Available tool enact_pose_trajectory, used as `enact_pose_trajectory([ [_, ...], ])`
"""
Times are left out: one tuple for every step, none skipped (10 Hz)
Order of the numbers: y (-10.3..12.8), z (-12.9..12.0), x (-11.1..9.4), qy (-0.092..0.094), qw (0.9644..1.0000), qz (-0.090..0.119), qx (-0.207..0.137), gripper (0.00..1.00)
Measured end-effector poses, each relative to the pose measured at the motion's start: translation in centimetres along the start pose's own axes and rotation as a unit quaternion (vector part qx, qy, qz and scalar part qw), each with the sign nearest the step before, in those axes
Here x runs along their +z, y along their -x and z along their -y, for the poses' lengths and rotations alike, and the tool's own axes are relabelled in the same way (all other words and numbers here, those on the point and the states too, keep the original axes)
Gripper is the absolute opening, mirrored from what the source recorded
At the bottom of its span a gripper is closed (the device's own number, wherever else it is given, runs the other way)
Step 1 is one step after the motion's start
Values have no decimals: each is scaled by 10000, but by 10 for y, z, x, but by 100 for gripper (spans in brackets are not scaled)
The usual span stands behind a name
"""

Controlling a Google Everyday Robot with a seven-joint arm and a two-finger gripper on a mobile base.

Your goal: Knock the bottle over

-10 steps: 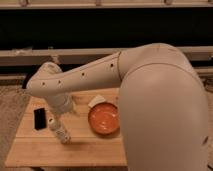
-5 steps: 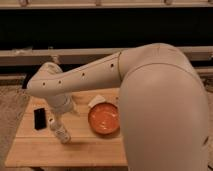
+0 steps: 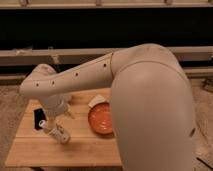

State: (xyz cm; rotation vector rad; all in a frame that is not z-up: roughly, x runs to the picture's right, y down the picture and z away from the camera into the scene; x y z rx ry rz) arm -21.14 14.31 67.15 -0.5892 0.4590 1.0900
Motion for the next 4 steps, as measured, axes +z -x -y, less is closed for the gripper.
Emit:
enact_pose_trajectory([
  [1, -10, 0, 23, 9999, -6, -107, 65],
  [1, -18, -1, 15, 9999, 9, -144, 65],
  [0, -17, -1, 5, 9999, 7, -102, 65],
  [0, -6, 0, -14, 10000, 9, -71, 65],
])
